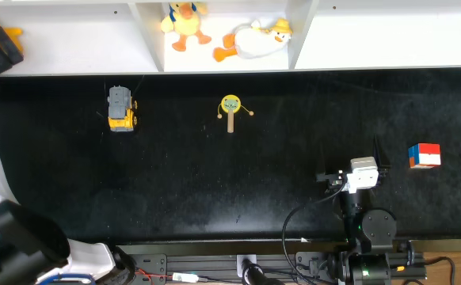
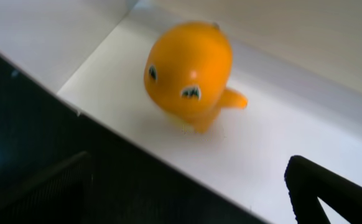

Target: Store Toys

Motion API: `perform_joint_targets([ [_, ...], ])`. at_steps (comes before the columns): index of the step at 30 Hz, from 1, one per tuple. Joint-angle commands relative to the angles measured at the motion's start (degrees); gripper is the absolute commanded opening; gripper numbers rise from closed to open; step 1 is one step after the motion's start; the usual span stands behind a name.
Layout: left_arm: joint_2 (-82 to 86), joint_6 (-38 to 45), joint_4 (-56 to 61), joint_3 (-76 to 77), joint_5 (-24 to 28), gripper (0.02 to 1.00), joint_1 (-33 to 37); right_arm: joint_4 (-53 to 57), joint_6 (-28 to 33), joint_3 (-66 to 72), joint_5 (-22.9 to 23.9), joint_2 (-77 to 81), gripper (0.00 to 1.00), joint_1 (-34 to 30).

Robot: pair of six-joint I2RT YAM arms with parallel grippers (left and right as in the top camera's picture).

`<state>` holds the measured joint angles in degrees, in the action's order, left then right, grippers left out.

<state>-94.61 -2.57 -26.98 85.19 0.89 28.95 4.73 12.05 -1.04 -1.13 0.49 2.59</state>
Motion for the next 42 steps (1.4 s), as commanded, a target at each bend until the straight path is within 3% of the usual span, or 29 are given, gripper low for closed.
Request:
perform_joint_targets([
  [1, 6.16, 1.09, -2.54, 0.13, 0.28, 0.996, 0.24, -0.28, 0.17, 0.74, -0.37, -0.2, 0.996, -0.31],
  [16, 27.85, 0.83, -1.29, -18.78, 0.61, 0.996, 1.36, -0.28, 0.17, 0.72, -0.37, -0.2, 0.996, -0.31],
  [22, 38.07, 1.11, -1.31, -28.17, 5.73, 0.996, 1.36, -0.28, 0.17, 0.74, -0.37, -0.2, 0.996, -0.31],
  [27, 44.06, 1.29, -6.86, -33.31, 7.13, 0.996, 0.85, -0.28, 0.17, 0.74, -0.37, -0.2, 0.993, -0.31],
  [37, 50.66, 1.14, -13.05, -39.21, 7.37, 0.998, -4.35, -0.28, 0.17, 0.74, -0.37, -0.2, 0.991, -0.31],
  [42, 48.81, 4.7, -12.74, -39.19, 3.87, 0.998, -9.29, -0.28, 0.17, 0.74, -0.37, -0.2, 0.993, -0.31],
])
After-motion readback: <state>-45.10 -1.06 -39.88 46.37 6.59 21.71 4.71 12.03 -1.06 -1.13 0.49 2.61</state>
